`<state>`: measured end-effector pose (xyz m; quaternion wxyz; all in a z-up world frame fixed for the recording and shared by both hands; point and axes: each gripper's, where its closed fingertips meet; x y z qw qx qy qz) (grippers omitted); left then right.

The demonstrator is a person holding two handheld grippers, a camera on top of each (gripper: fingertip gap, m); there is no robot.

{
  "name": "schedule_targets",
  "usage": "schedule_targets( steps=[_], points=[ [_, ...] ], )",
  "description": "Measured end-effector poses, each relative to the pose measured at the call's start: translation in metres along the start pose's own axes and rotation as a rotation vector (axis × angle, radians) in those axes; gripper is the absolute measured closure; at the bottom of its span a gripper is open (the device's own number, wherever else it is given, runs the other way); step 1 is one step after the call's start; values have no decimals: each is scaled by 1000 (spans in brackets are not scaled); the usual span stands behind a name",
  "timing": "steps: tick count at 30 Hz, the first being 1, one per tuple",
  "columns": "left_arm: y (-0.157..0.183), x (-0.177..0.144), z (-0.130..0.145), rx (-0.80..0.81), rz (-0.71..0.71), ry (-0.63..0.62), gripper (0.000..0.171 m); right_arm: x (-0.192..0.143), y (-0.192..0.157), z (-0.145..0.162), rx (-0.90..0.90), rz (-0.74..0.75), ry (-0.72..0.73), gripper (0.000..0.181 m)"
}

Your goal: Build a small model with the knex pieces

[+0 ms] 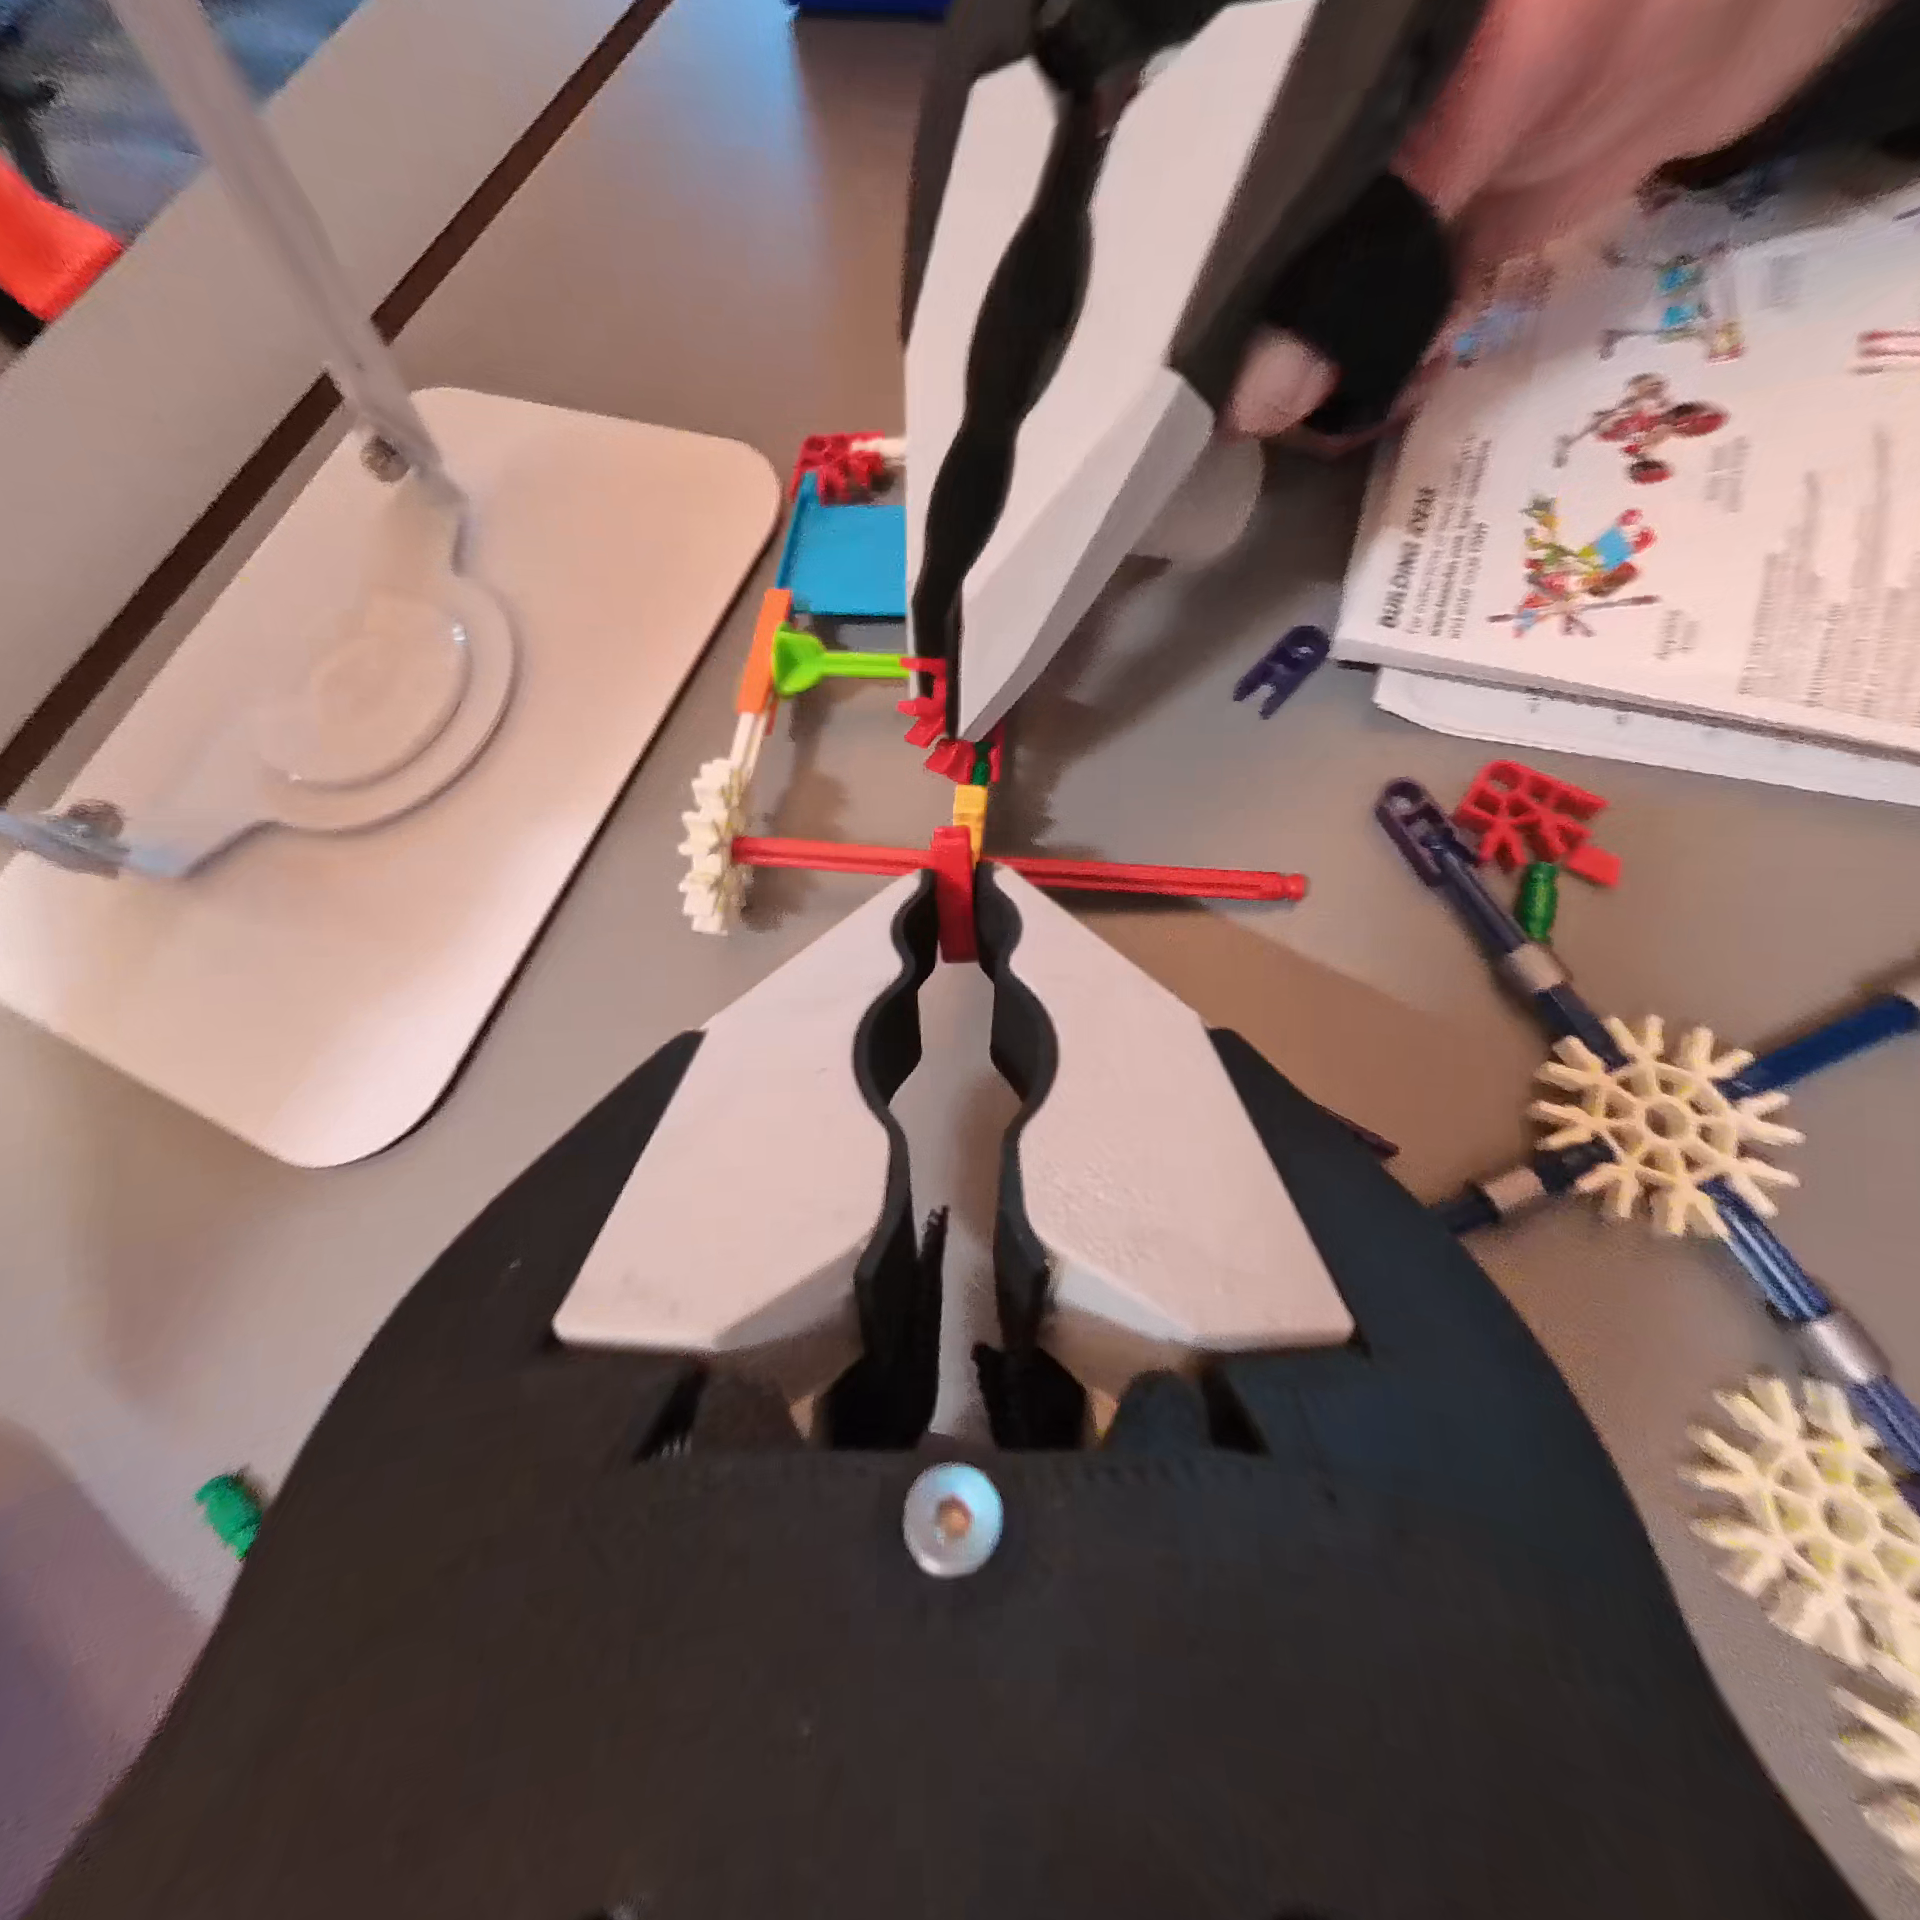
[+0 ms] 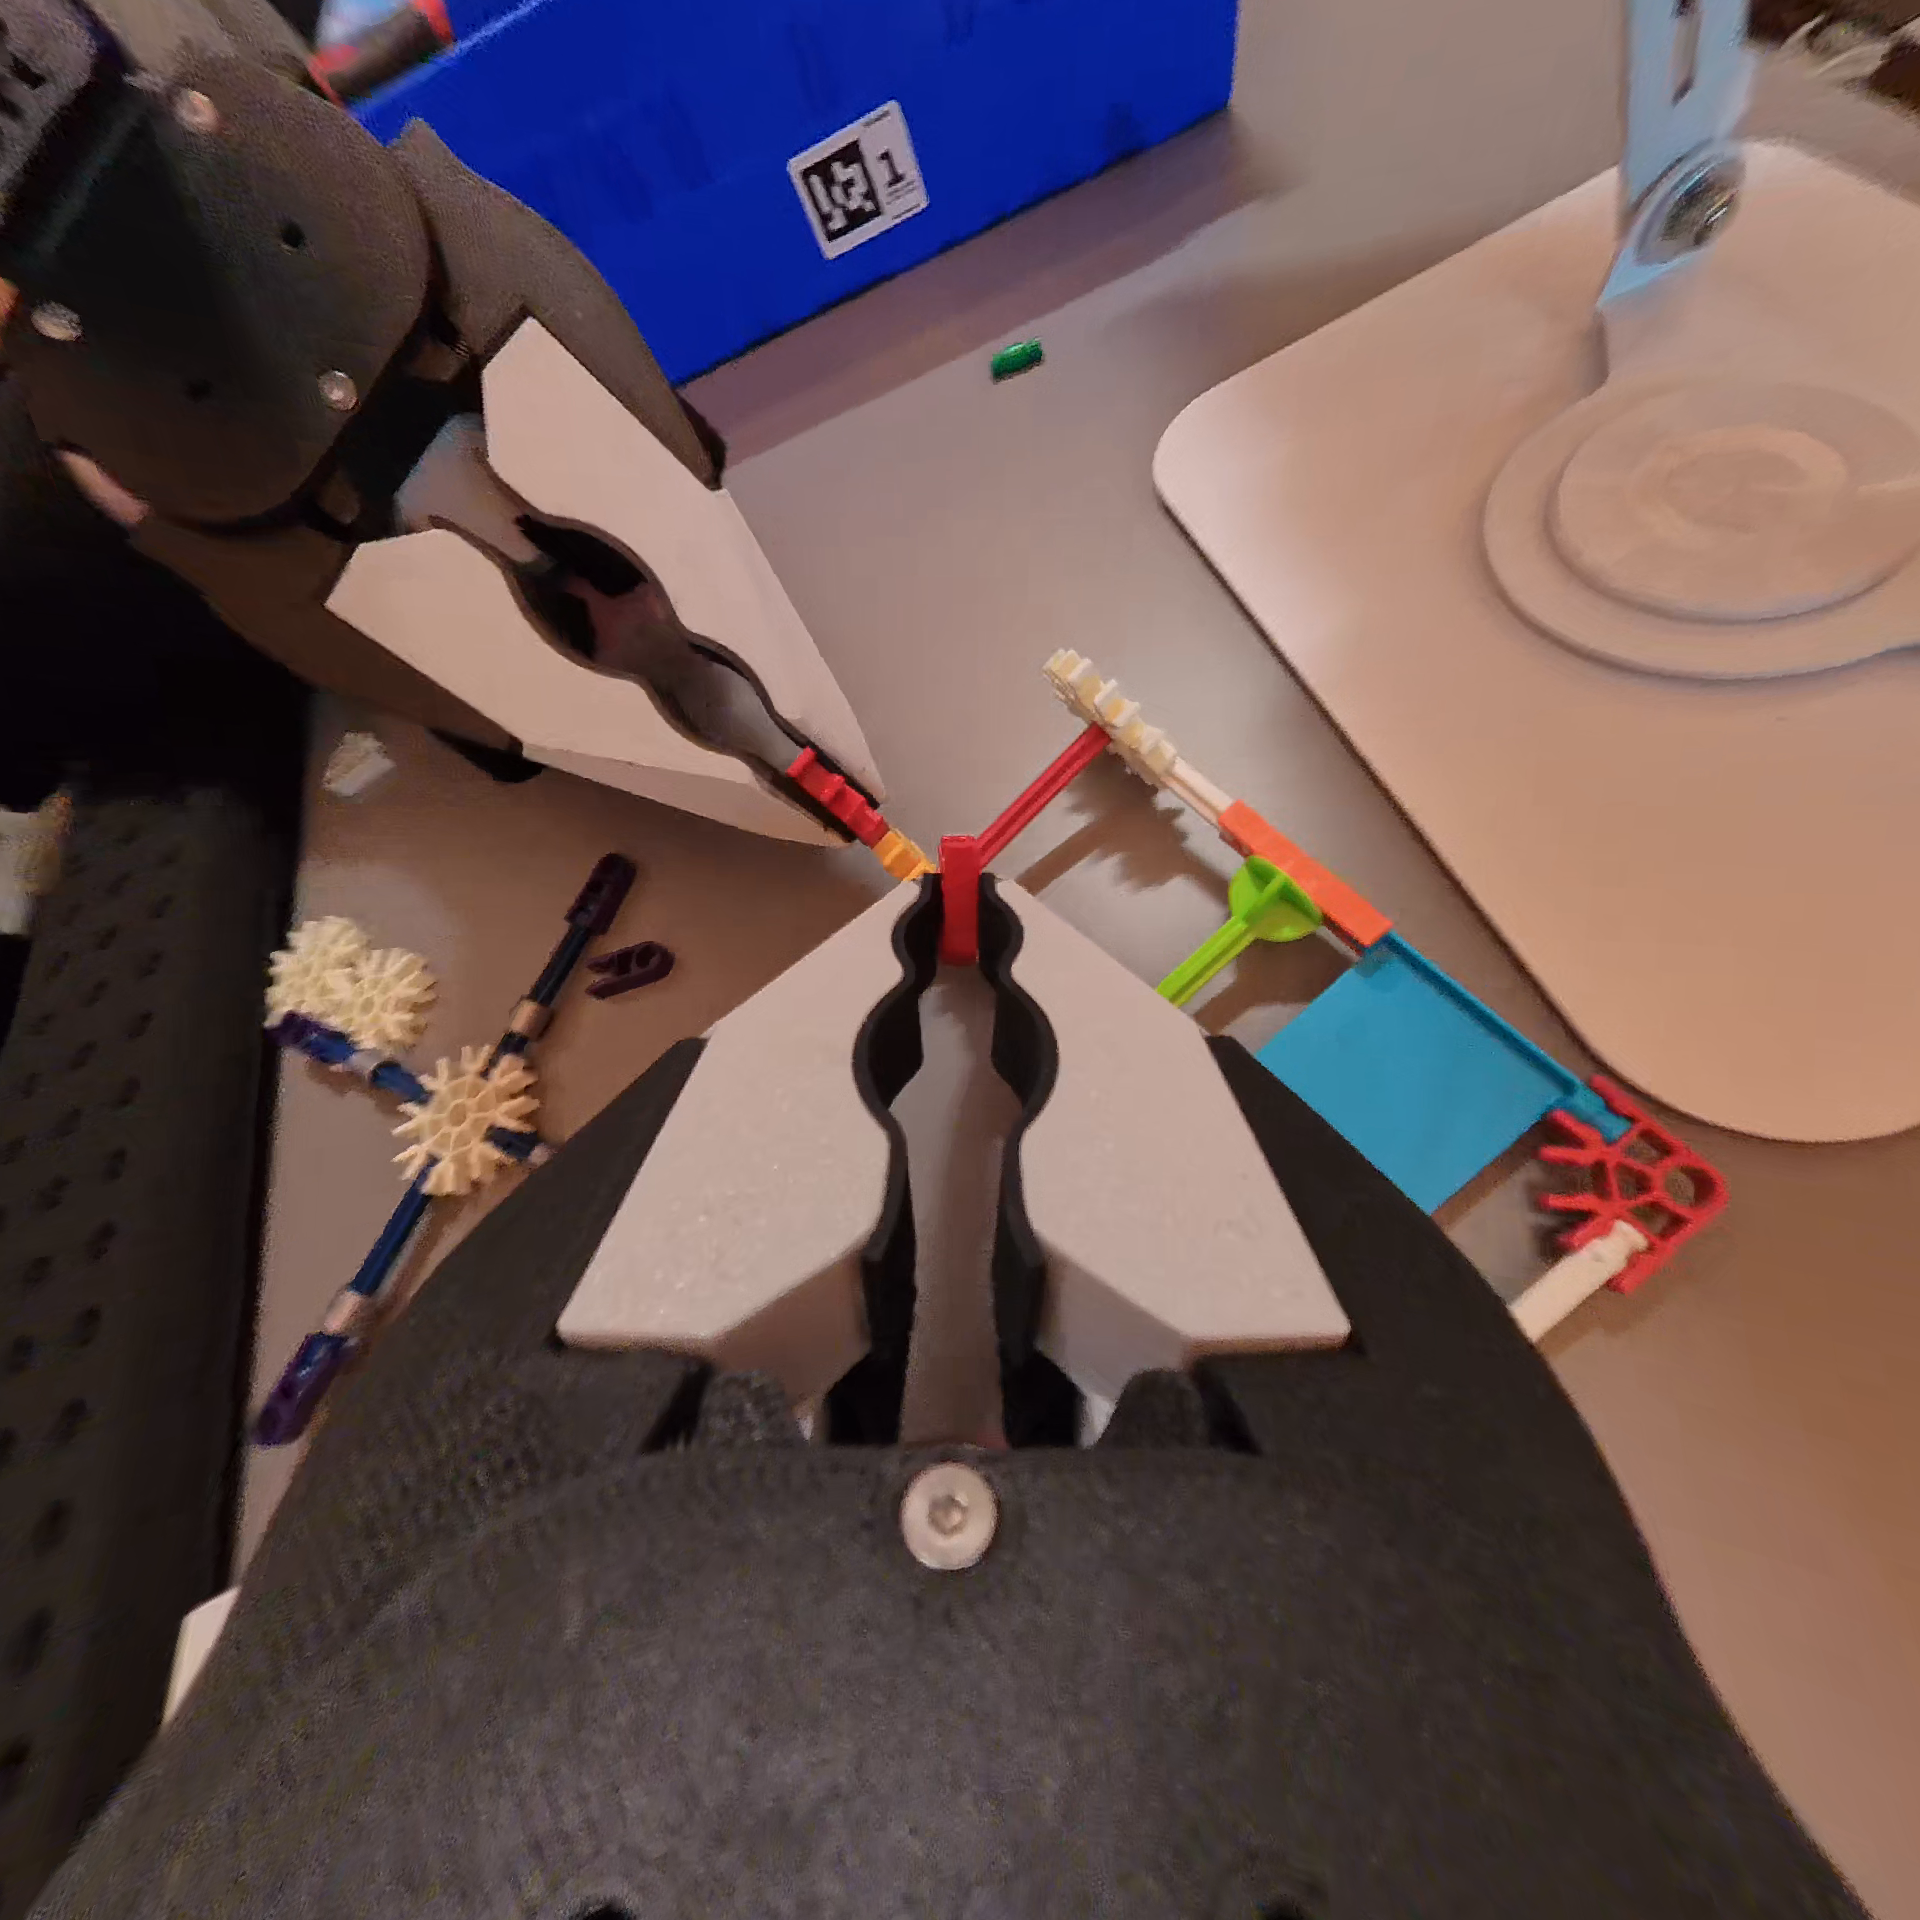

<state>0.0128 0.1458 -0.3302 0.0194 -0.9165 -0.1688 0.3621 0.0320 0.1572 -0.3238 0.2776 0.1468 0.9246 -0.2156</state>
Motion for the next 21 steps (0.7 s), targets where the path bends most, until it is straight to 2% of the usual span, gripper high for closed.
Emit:
schedule_targets(
  steps=[5,12,15,21],
  points=[
    [12,-2,-1,137,55,7,167,-4,-10,7,-93,-102,-41,177],
    [18,-3,0,281,50,14,167,-5,-15,10,-133,-113,-67,177],
    [1,0,0,165,-31,-43,163,-4,-6,6,-114,-44,-50,177],
    [-21,5,2,-314,-74,-50,164,1,6,-2,-29,74,-4,177]
  ],
)
Point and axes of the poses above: each gripper's, where its closed fingertips meet, x out along the fingers, z out of its underside, y = z × x across the jaws, and after that the axes turned 4 degrees about -y, right-handed
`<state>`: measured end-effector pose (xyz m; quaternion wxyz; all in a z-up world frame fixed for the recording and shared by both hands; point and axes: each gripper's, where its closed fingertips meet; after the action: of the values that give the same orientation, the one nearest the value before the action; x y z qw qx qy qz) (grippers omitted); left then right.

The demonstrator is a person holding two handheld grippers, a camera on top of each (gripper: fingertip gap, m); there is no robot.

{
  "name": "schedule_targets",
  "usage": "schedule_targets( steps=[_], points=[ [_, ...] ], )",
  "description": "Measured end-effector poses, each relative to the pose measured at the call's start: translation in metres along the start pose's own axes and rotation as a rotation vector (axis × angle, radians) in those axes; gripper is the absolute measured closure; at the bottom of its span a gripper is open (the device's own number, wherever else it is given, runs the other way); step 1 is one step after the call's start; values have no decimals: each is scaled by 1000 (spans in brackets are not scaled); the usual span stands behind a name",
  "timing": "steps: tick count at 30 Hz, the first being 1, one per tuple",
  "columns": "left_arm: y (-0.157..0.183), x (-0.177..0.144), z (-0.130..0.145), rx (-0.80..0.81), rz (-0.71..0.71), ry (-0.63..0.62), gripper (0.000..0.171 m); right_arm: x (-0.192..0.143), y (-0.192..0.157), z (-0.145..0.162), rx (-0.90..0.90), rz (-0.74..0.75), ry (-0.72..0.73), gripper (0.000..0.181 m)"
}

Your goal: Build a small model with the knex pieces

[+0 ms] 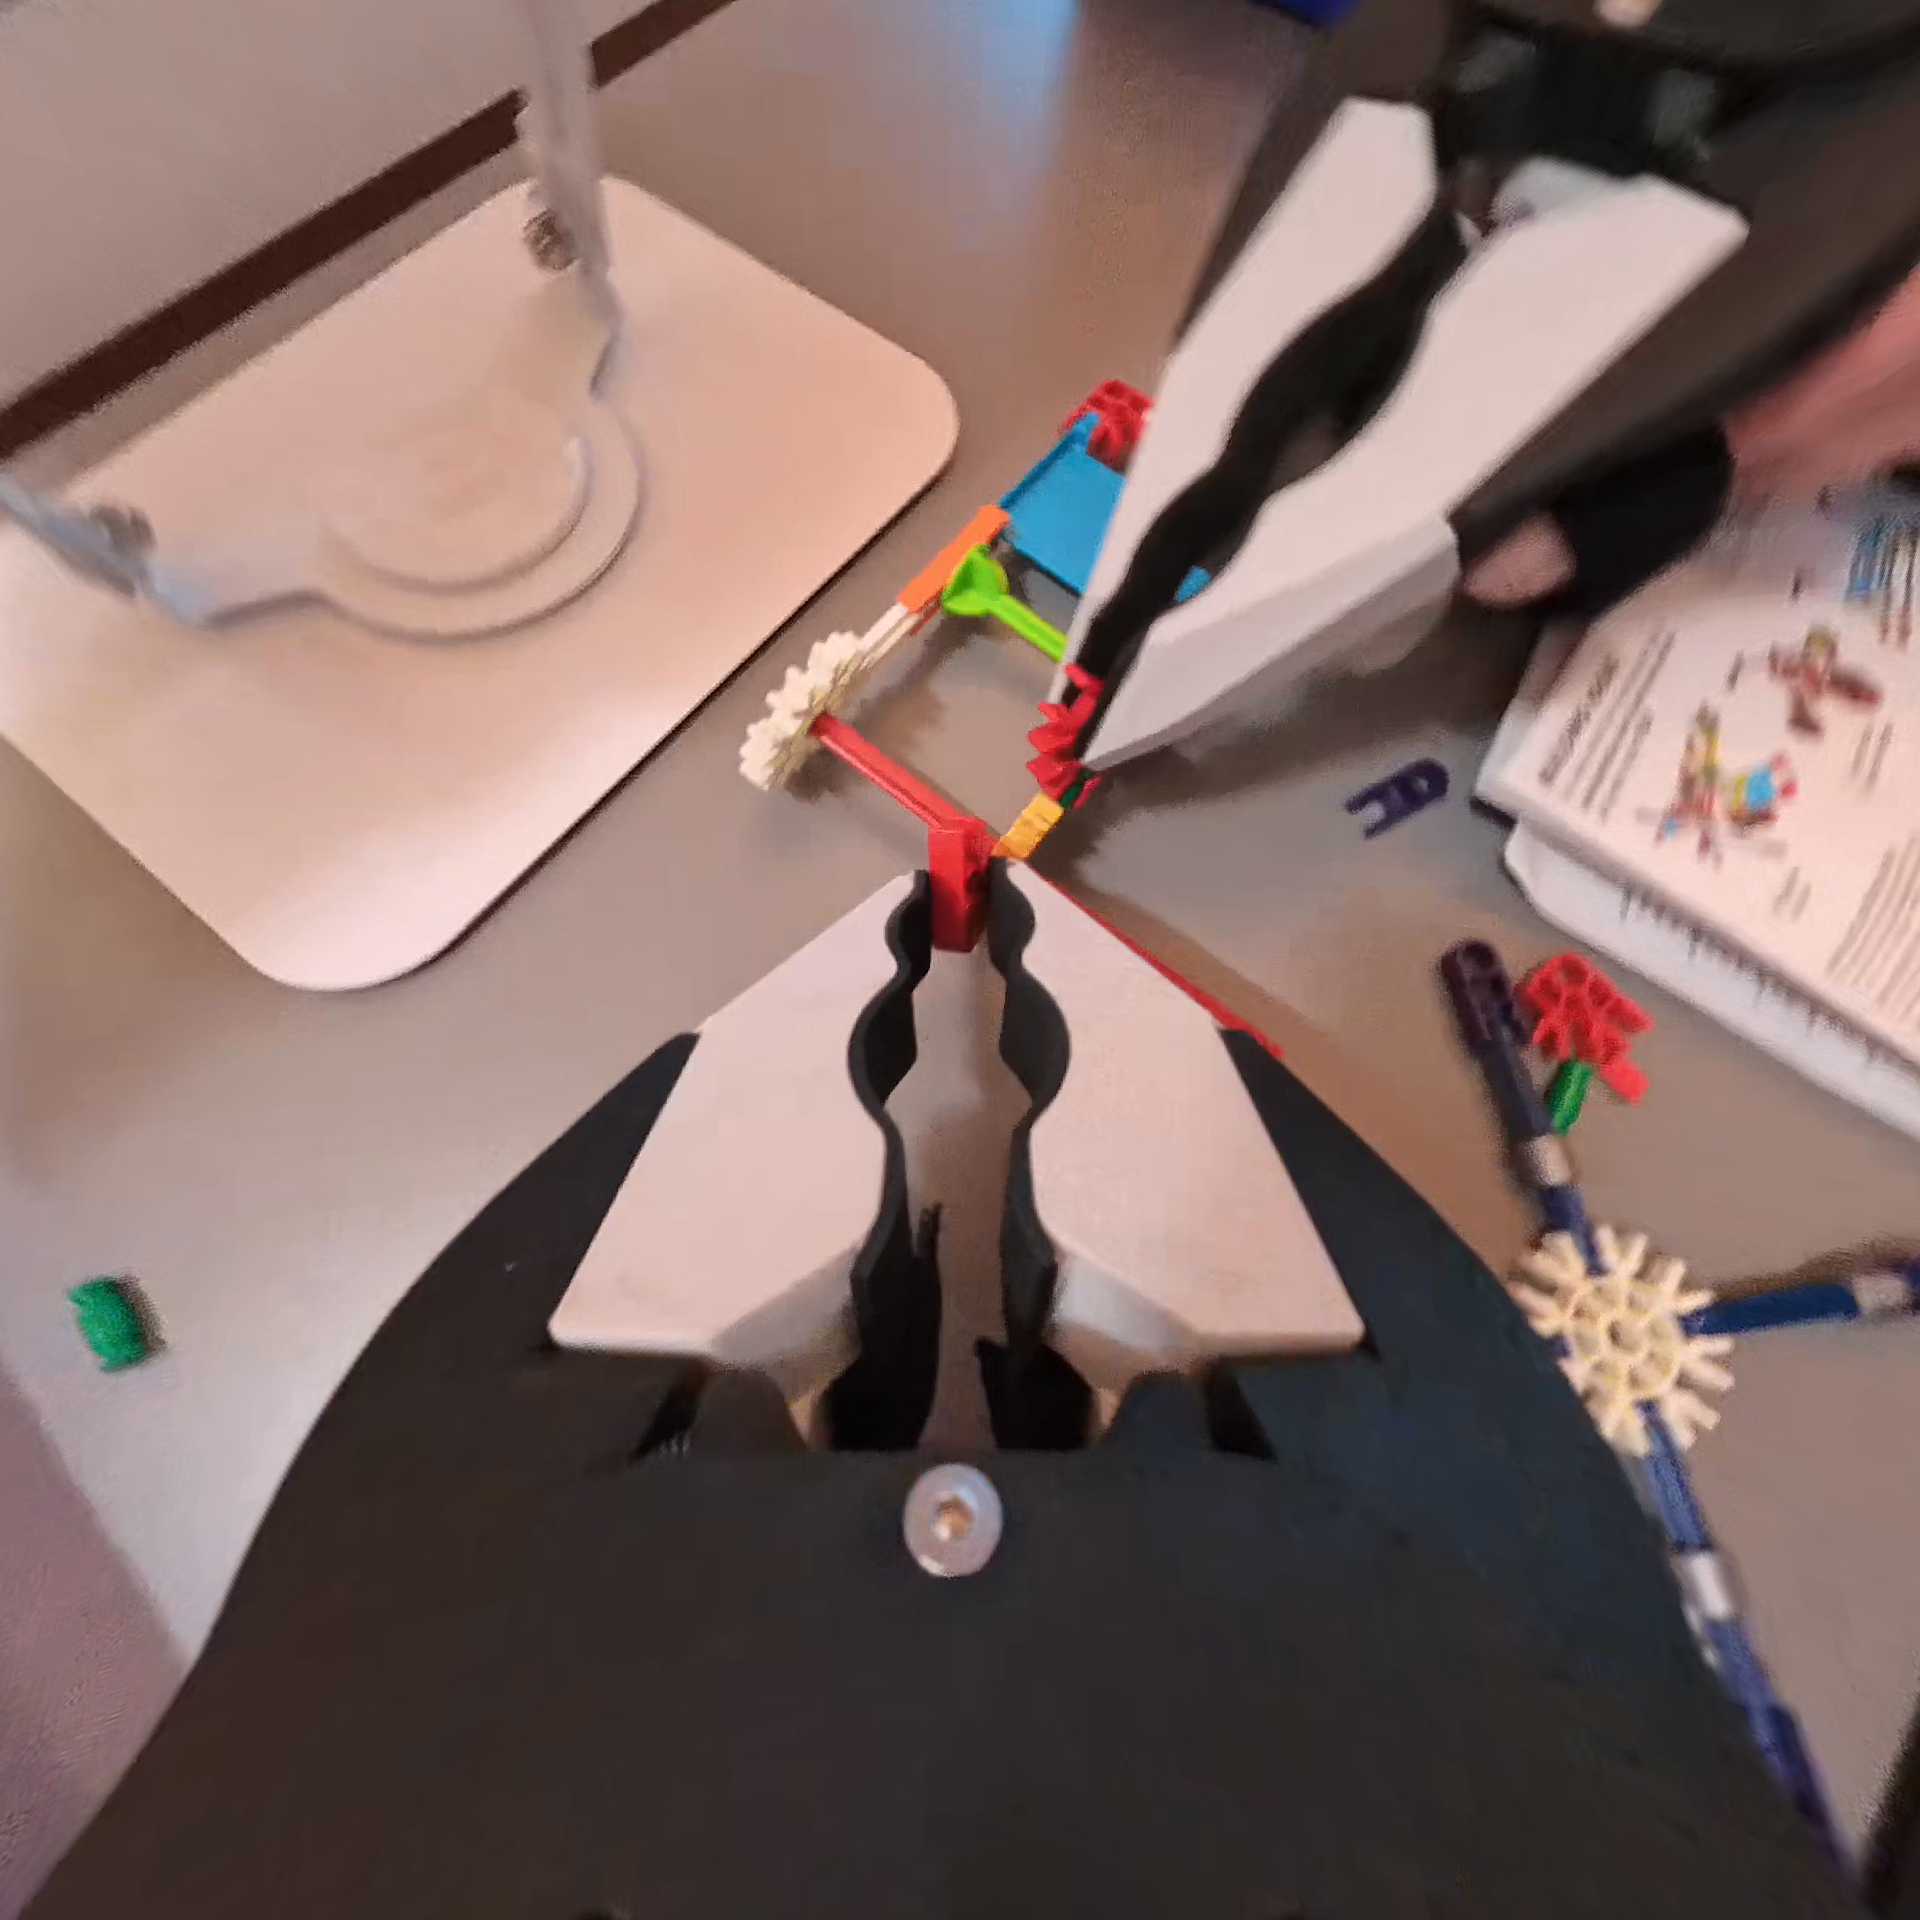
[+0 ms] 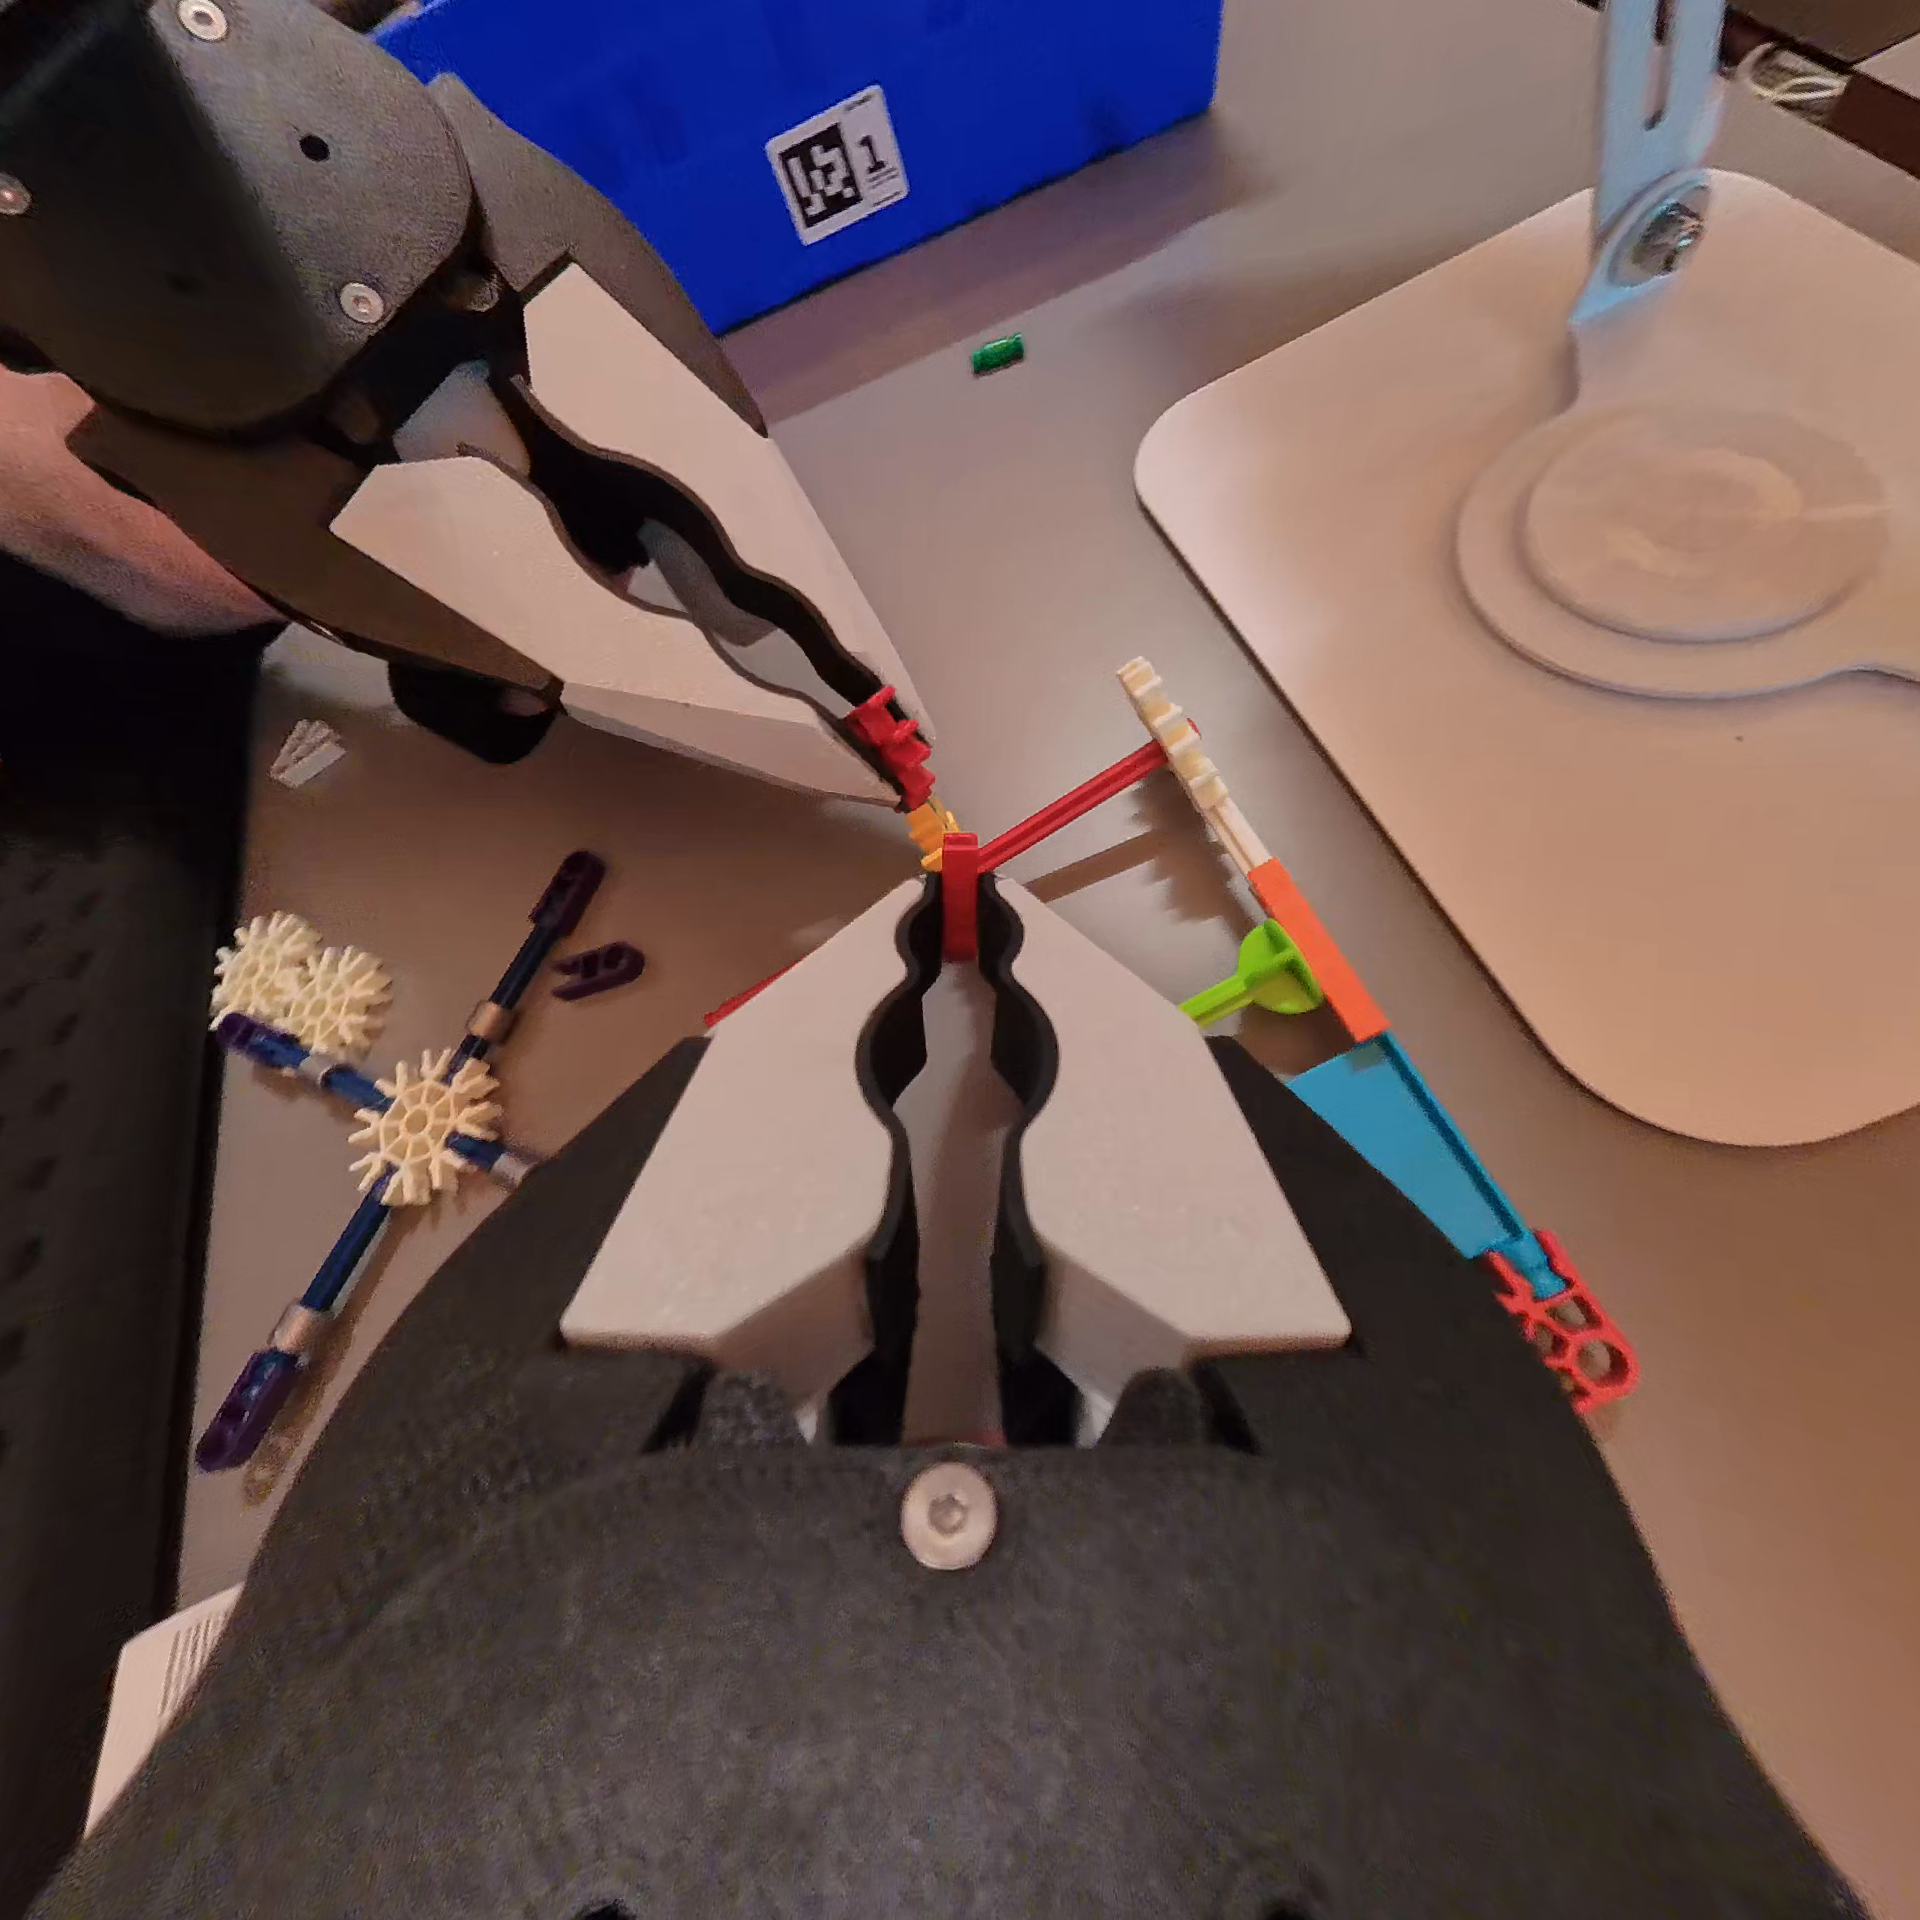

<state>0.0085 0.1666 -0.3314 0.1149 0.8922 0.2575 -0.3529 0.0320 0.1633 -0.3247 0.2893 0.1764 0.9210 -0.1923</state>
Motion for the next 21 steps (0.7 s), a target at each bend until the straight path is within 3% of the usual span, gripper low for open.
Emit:
schedule_targets(
  steps=[4,7,9,14,19,21],
  points=[
    [-6,3,-4,-238,14,49,164,1,4,-2,38,55,22,177],
    [-3,2,-5,-188,16,66,163,-1,4,-2,37,38,22,177],
    [2,-1,-2,-1,7,33,157,-1,-1,0,22,6,13,177],
    [0,-18,-7,624,-267,18,136,-6,-7,6,-38,-53,-43,178],
    [27,-18,-8,1248,-391,17,139,-11,-14,13,-61,-145,-85,178],
    [31,-16,-4,1375,-385,-16,145,-13,-15,15,-70,-157,-95,178]
  ],
)
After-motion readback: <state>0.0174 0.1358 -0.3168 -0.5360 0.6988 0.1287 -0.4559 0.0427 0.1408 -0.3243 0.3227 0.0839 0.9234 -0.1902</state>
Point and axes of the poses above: each gripper's, where its closed fingertips meet, x out along the fingers, z out of its underside, y = z × x across the jaws, and after that the axes turned 4 degrees about -y, right-handed
